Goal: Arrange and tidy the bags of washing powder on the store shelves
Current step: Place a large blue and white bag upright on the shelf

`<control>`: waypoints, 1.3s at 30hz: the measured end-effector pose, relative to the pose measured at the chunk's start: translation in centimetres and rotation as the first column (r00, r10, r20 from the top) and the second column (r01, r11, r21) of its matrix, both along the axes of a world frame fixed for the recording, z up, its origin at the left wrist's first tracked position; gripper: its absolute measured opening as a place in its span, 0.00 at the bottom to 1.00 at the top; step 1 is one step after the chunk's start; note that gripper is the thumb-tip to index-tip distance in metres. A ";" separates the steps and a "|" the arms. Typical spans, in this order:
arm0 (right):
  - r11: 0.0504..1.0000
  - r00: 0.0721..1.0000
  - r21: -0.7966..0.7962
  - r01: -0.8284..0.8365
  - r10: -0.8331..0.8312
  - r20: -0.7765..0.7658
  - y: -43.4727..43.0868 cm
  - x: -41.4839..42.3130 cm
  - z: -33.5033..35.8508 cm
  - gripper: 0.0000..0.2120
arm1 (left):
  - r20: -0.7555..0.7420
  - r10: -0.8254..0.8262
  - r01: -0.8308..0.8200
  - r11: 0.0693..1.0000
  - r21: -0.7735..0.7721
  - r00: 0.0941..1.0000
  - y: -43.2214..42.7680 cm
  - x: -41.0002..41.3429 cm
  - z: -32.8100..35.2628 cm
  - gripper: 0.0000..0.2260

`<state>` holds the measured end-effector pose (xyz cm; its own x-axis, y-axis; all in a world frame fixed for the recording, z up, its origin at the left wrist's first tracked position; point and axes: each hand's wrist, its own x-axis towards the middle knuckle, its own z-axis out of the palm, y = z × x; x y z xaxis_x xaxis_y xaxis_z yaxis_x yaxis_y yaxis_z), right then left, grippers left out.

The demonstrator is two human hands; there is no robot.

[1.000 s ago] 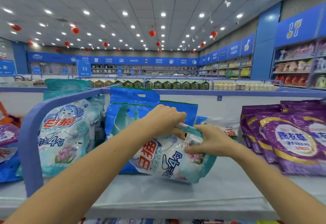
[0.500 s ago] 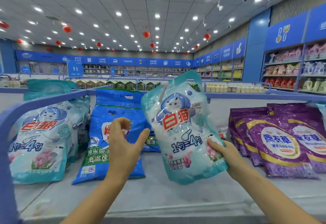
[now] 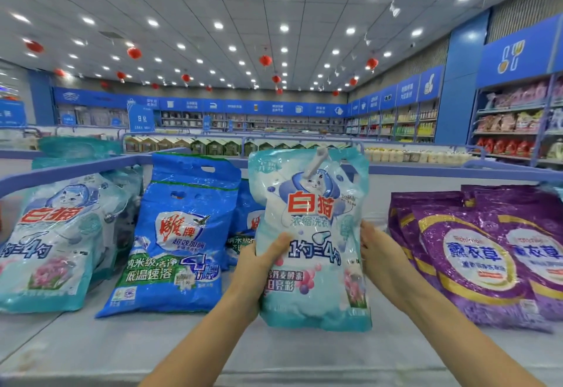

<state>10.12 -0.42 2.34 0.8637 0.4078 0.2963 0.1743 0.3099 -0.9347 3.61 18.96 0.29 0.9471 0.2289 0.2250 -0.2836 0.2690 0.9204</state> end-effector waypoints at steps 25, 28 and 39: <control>0.956 0.960 -0.267 0.122 -0.045 0.276 -2.3 -0.2 0.3 0.15 | -0.178 -0.375 0.414 0.852 0.321 0.910 4.0 -1.4 -3.1 0.36; 0.951 0.930 -0.128 0.281 -0.237 0.281 -2.0 -0.8 -2.1 0.10 | -0.173 -0.362 0.400 0.856 0.326 0.916 3.8 -1.8 -3.1 0.37; 0.920 0.913 -0.074 0.384 -0.367 0.176 -0.9 -2.0 -3.0 0.15 | -0.158 -0.360 0.391 0.877 0.279 0.920 4.2 -2.1 -3.7 0.25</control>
<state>8.17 -1.28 -0.64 0.9057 0.0981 0.4124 0.4041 0.0946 -0.9098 1.52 23.17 -3.41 0.9690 -0.2117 0.1276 -0.1208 0.0449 0.9917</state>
